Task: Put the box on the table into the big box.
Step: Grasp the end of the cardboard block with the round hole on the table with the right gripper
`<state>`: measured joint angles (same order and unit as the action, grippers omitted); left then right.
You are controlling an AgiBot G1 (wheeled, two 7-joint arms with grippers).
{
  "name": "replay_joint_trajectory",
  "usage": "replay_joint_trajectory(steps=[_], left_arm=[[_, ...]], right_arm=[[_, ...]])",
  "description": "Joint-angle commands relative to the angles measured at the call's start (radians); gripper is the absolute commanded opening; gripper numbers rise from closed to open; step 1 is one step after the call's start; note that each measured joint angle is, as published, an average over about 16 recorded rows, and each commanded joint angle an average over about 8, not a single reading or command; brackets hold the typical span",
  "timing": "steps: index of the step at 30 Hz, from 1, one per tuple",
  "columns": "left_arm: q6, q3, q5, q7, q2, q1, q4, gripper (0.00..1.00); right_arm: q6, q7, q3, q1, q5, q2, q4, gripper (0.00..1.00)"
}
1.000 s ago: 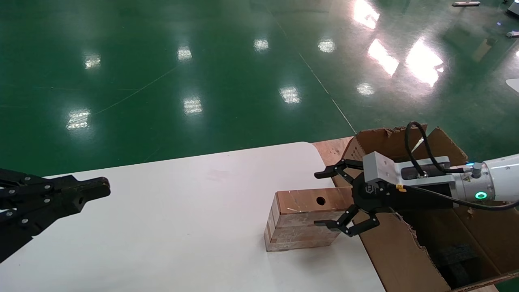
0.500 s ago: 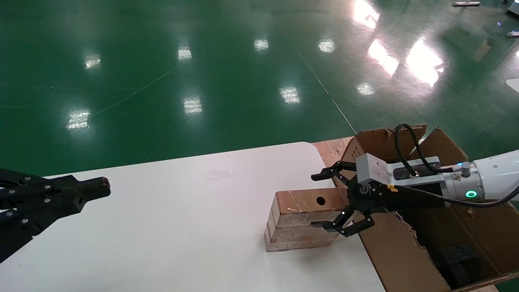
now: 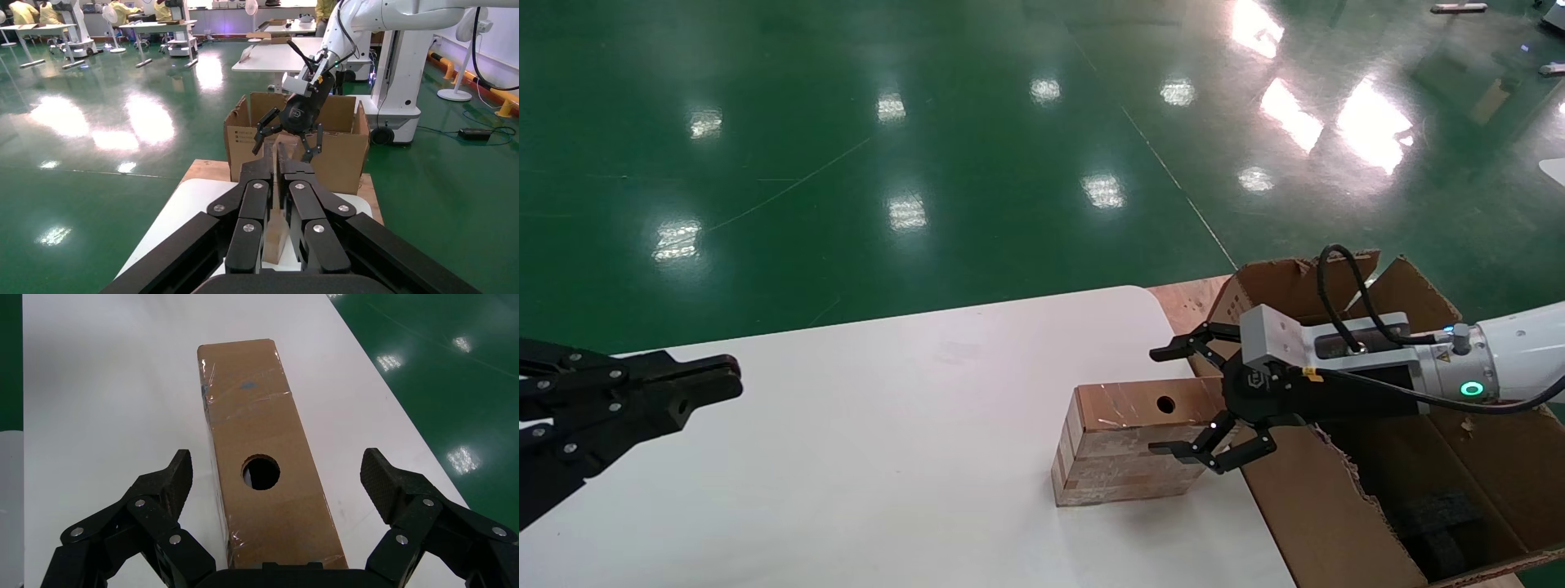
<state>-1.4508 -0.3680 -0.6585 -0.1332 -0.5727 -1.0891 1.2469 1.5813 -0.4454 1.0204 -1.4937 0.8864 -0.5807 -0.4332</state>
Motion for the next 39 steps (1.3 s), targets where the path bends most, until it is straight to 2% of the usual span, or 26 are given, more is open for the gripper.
replay_joint_trajectory(steps=[1, 2, 31, 35, 39], left_arm=[[0.0, 0.0, 0.0, 0.0, 0.0, 0.0, 0.0, 1.0], [0.0, 0.0, 0.0, 0.0, 0.0, 0.0, 0.0, 1.0], [0.0, 0.0, 0.0, 0.0, 0.0, 0.0, 0.0, 1.0], [0.0, 0.0, 0.0, 0.0, 0.0, 0.0, 0.0, 1.0], [0.0, 0.0, 0.0, 0.0, 0.0, 0.0, 0.0, 1.0]], right_arm=[[0.0, 0.0, 0.001, 0.0, -0.001, 0.0, 0.001, 0.05], [0.0, 0.0, 0.001, 0.0, -0.001, 0.0, 0.001, 0.0], [-0.002, 0.005, -0.005, 0.002, -0.005, 0.001, -0.018, 0.0], [0.001, 0.041, -0.004, -0.008, -0.032, 0.016, -0.074, 0.0], [0.003, 0.121, -0.005, -0.046, -0.077, 0.055, -0.165, 0.0]])
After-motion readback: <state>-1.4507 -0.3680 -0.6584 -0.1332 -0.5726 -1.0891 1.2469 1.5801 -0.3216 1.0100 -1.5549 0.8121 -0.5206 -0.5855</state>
